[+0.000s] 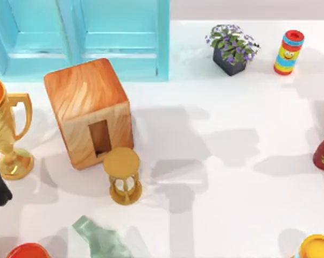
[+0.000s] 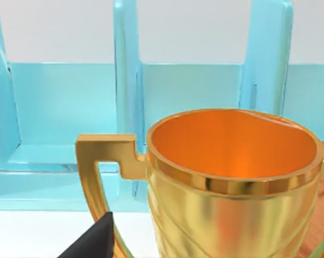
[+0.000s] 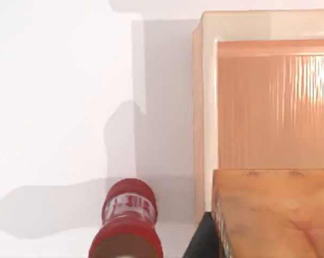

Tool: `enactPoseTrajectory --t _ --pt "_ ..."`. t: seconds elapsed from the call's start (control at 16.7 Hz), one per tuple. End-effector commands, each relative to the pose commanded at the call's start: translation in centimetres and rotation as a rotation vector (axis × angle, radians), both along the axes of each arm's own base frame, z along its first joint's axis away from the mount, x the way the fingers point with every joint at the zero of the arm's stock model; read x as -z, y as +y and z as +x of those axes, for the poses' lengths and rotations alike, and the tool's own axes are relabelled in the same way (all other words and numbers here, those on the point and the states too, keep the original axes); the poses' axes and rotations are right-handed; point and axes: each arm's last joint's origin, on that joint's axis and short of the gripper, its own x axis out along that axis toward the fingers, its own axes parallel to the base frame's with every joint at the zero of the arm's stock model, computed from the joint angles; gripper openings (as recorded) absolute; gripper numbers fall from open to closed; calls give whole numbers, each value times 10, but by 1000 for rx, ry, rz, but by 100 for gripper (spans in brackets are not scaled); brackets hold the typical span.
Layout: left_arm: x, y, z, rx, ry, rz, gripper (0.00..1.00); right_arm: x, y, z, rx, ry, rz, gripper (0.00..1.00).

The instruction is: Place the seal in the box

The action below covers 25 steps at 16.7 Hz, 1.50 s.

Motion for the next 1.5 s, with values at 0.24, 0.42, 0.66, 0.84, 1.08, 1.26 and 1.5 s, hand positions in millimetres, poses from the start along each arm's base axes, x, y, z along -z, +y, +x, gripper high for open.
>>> enactPoseTrajectory --t 0.24,0.42,0.66,0.84,1.08,1.26,1.5 --pt "0 0 0 0 0 0 100 29 -99 -30 -8 141 -18 0" --pt "0 0 0 0 0 0 100 60 -134 -47 -20 241 39 0" --pt "0 0 0 0 0 0 100 69 -142 -50 -23 265 60 0" --pt "0 0 0 0 0 0 100 69 -140 -50 -24 263 56 0" --pt "0 0 0 0 0 0 100 98 -142 -49 -19 266 63 0" --pt "0 0 0 0 0 0 100 126 -142 -50 -22 263 59 0" --pt "0 0 0 0 0 0 100 134 -141 -51 -23 265 60 0"
